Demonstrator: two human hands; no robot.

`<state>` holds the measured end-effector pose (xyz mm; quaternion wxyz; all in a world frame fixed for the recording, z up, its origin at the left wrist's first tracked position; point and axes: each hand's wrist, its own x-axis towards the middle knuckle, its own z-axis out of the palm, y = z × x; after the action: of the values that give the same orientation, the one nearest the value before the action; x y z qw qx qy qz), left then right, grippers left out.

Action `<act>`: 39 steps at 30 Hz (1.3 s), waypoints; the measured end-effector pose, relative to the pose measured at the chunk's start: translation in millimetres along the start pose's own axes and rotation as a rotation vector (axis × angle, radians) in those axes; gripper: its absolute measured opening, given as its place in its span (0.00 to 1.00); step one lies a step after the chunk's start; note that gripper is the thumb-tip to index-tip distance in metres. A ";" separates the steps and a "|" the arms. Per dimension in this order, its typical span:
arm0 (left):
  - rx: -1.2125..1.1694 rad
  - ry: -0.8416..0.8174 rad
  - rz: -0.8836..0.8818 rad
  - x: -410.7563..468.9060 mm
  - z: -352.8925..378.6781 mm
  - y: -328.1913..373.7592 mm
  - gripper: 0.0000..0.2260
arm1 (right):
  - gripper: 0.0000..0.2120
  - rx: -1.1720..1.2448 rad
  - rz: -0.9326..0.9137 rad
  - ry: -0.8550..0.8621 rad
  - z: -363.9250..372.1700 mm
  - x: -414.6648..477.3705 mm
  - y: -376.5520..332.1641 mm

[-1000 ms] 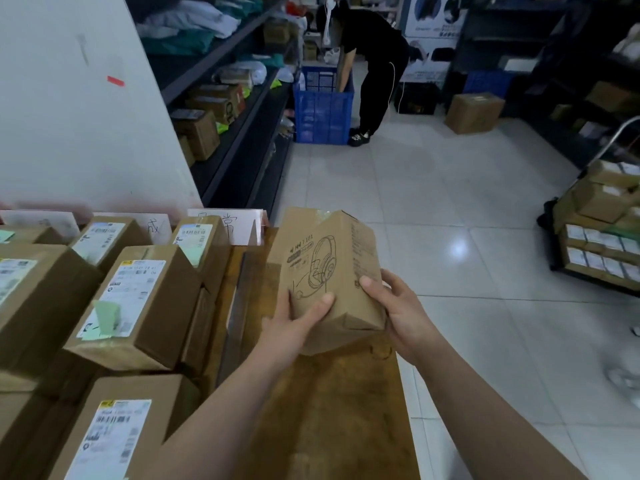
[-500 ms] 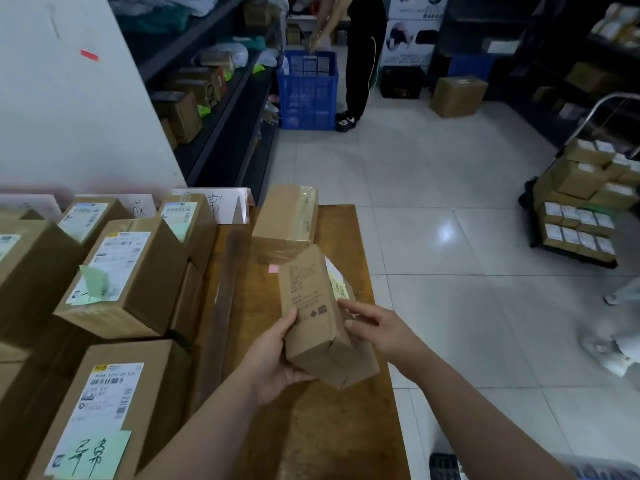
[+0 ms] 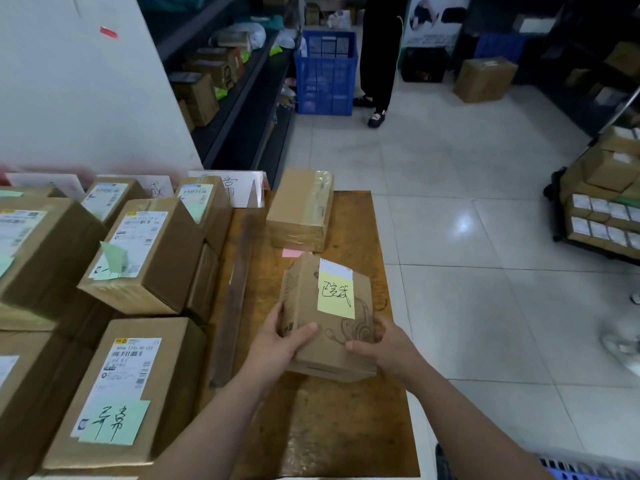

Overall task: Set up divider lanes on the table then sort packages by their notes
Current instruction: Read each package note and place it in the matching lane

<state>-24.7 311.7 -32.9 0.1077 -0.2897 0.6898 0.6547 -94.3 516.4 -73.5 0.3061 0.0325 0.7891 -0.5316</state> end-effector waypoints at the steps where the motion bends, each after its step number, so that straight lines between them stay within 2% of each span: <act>1: 0.019 0.010 0.021 -0.5 0.2 0.6 0.43 | 0.40 -0.006 -0.008 0.011 -0.2 -2.2 -2.7; 3: 0.013 0.018 0.056 -2.5 1.7 2.6 0.40 | 0.35 -0.001 -0.030 0.037 -2.7 -8.6 -12.1; 6: -0.038 0.045 0.110 -7.1 3.3 10.0 0.36 | 0.34 0.012 -0.094 0.093 -9.5 -18.6 -30.4; 14: -0.120 0.157 0.215 -20.1 -17.3 36.3 0.44 | 0.36 0.170 -0.266 0.145 -5.5 -30.9 -90.6; 18: -0.195 0.224 0.290 -36.0 -40.3 48.6 0.43 | 0.35 0.132 -0.383 0.126 13.1 -40.1 -123.0; 21: -0.245 0.289 0.356 -51.2 -63.2 56.7 0.38 | 0.36 0.102 -0.456 0.118 31.8 -45.9 -147.8; 25: -0.314 0.366 0.418 -74.5 -95.9 60.0 0.28 | 0.37 0.062 -0.523 0.088 67.1 -54.9 -173.6; 31: -0.361 0.439 0.463 -121.7 -165.3 50.1 0.30 | 0.36 0.016 -0.604 0.018 141.4 -82.9 -207.1; 34: -0.399 0.449 0.447 -147.2 -206.5 38.1 0.27 | 0.37 0.022 -0.618 -0.023 185.9 -103.5 -220.1; 36: -0.380 0.482 0.425 -163.3 -234.7 28.6 0.24 | 0.36 0.021 -0.612 -0.046 216.8 -118.2 -225.5; 39: -0.298 0.546 0.406 -180.0 -279.9 11.5 0.27 | 0.35 0.023 -0.585 -0.061 261.8 -138.9 -227.9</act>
<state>179.3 87.7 105.3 -0.2557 -0.3236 0.6334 0.6547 49.8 230.9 120.3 0.1628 -0.2090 0.7492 -0.6070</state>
